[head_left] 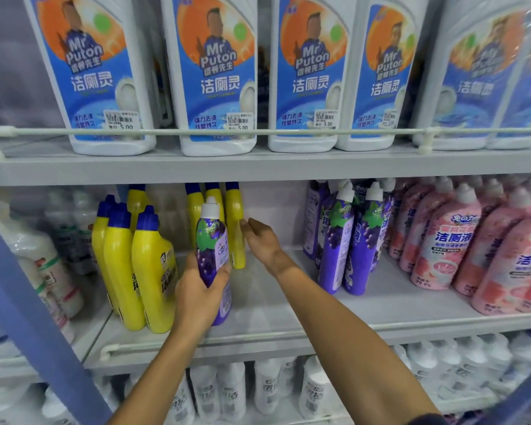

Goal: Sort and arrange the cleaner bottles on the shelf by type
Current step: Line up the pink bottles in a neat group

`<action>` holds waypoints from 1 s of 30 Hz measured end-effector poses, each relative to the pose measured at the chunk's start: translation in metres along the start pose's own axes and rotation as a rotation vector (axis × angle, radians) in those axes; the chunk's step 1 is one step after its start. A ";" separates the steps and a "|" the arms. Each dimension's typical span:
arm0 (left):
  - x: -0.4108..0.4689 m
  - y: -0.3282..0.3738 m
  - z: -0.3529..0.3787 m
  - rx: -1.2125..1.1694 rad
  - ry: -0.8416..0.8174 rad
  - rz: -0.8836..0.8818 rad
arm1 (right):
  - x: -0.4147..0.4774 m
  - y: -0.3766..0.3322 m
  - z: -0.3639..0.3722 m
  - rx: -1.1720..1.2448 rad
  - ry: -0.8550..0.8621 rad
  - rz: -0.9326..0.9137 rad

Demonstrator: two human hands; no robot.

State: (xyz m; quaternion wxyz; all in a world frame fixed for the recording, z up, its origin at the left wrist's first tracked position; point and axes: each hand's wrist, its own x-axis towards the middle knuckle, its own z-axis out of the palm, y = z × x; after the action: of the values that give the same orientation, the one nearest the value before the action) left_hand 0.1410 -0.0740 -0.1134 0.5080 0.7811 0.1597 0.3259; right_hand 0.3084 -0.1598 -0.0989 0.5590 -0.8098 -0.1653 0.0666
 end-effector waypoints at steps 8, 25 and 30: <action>0.007 0.013 0.048 -0.089 -0.064 -0.008 | -0.059 -0.012 -0.048 0.340 -0.061 0.036; 0.022 0.039 0.142 -0.028 -0.027 -0.090 | -0.121 0.048 -0.238 0.422 0.510 -0.296; 0.021 0.043 0.148 -0.033 0.016 -0.112 | -0.092 0.080 -0.217 0.243 0.330 -0.267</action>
State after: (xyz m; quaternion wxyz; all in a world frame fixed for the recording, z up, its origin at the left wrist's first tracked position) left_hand 0.2520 -0.1821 -0.1079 0.5370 0.7598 0.2016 0.3060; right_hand 0.3006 -0.4083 -0.1007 0.6755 -0.7076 -0.1681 -0.1215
